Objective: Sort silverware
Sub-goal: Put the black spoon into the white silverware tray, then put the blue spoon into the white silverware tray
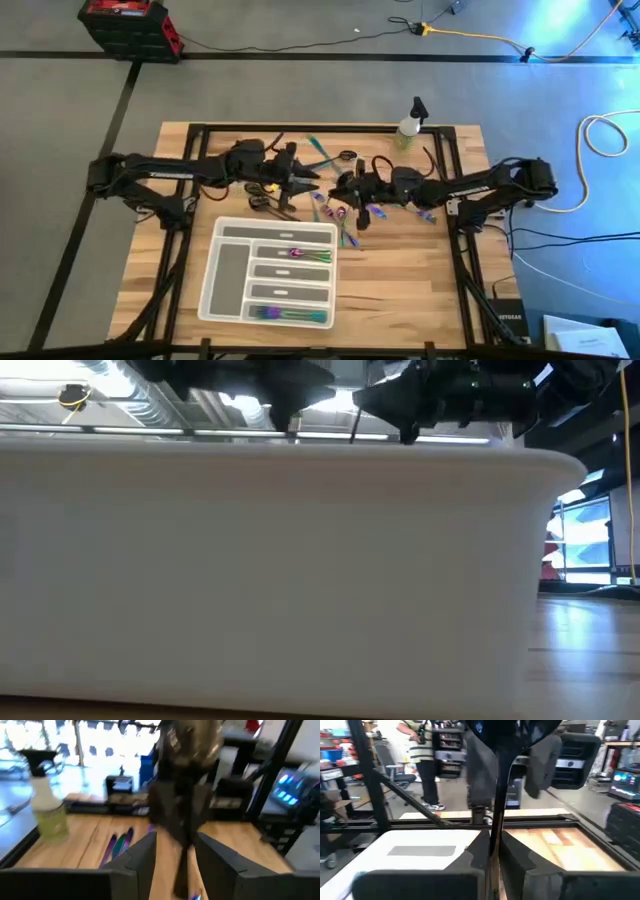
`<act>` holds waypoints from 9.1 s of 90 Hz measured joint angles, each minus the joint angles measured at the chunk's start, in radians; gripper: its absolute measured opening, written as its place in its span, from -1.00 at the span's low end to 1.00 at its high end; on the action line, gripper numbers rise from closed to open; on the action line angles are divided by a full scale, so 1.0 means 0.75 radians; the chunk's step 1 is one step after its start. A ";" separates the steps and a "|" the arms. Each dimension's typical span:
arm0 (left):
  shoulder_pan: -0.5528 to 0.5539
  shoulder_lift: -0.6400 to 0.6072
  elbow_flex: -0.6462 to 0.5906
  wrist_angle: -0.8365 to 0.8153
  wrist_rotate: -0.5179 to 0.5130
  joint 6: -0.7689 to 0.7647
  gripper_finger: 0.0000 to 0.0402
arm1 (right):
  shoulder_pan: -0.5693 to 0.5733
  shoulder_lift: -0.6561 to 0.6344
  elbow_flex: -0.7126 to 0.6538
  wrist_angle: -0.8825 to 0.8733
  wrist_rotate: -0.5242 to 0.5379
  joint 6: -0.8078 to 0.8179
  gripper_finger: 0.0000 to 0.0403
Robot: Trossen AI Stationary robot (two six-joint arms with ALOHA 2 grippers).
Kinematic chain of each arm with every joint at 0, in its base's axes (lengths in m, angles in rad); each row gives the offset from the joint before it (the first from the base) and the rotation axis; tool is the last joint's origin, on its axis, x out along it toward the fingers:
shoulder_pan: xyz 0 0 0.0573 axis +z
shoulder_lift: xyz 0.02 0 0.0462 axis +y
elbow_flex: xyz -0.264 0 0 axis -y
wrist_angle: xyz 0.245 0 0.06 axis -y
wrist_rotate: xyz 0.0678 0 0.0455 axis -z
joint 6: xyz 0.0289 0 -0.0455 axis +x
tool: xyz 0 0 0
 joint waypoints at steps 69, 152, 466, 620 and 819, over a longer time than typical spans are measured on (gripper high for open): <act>-0.661 -0.550 -0.106 -0.814 -0.936 -0.085 -0.41 | 0.364 0.206 0.387 -0.503 0.117 0.095 -0.94; -1.163 -0.666 -0.545 -0.293 -1.740 0.048 -0.41 | 0.485 0.806 1.326 -1.660 0.122 0.321 -0.94; -1.156 -0.693 -0.572 -0.614 -1.742 -0.138 -0.41 | -0.080 0.421 0.677 -1.597 0.581 0.457 -0.82; -1.156 -0.694 -0.573 -0.616 -1.777 -0.149 -0.41 | 0.194 0.543 0.481 -1.565 0.793 1.741 -0.41; -1.156 -0.694 -0.573 -0.653 -1.776 -0.192 -0.41 | 0.440 0.664 1.177 -1.806 0.649 0.688 -1.00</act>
